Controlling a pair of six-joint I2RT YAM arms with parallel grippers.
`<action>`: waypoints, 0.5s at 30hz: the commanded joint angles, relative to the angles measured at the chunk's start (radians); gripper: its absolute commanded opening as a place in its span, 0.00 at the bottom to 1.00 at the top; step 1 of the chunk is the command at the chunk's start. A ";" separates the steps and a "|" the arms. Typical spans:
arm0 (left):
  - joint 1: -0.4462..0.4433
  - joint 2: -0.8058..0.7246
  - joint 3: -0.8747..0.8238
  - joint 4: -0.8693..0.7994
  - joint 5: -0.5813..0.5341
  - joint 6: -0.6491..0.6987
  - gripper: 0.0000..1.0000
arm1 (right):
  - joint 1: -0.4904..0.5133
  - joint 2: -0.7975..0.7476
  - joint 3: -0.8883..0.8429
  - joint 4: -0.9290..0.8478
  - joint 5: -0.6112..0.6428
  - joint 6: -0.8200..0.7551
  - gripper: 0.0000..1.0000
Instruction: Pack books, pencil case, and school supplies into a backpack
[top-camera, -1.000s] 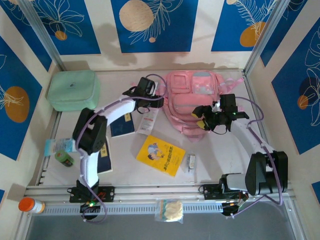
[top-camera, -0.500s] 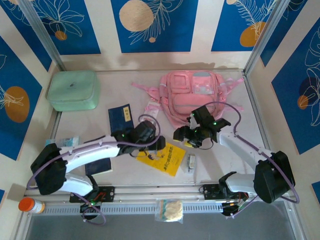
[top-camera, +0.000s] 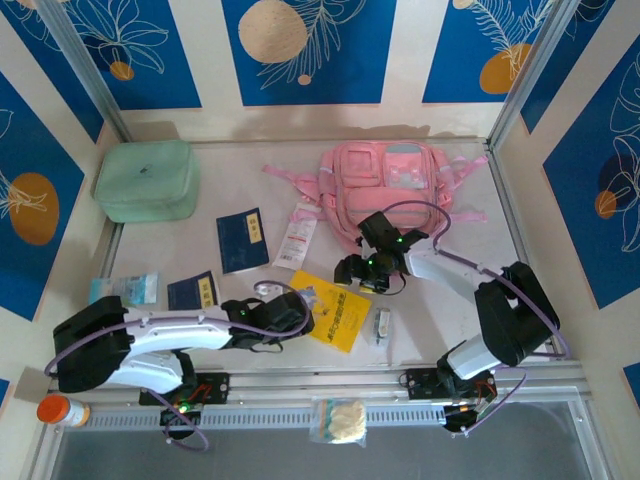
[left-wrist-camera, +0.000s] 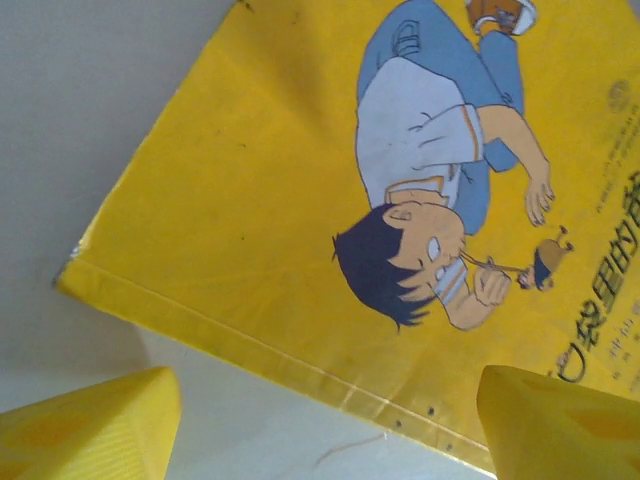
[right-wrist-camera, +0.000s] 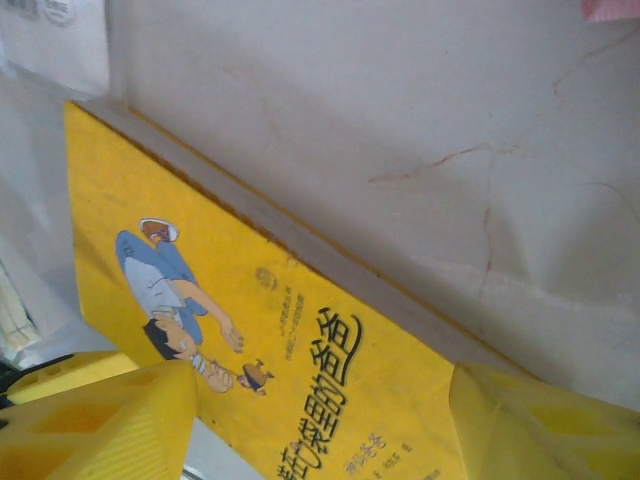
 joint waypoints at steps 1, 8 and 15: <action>0.000 0.041 0.010 0.116 -0.028 -0.058 0.79 | 0.006 0.038 0.009 0.017 0.022 -0.005 0.67; 0.084 0.134 -0.013 0.299 0.050 -0.023 0.79 | 0.014 0.093 0.008 0.001 0.038 0.000 0.66; 0.235 0.202 0.083 0.329 0.102 0.155 0.77 | 0.065 0.021 -0.064 -0.006 -0.005 0.065 0.66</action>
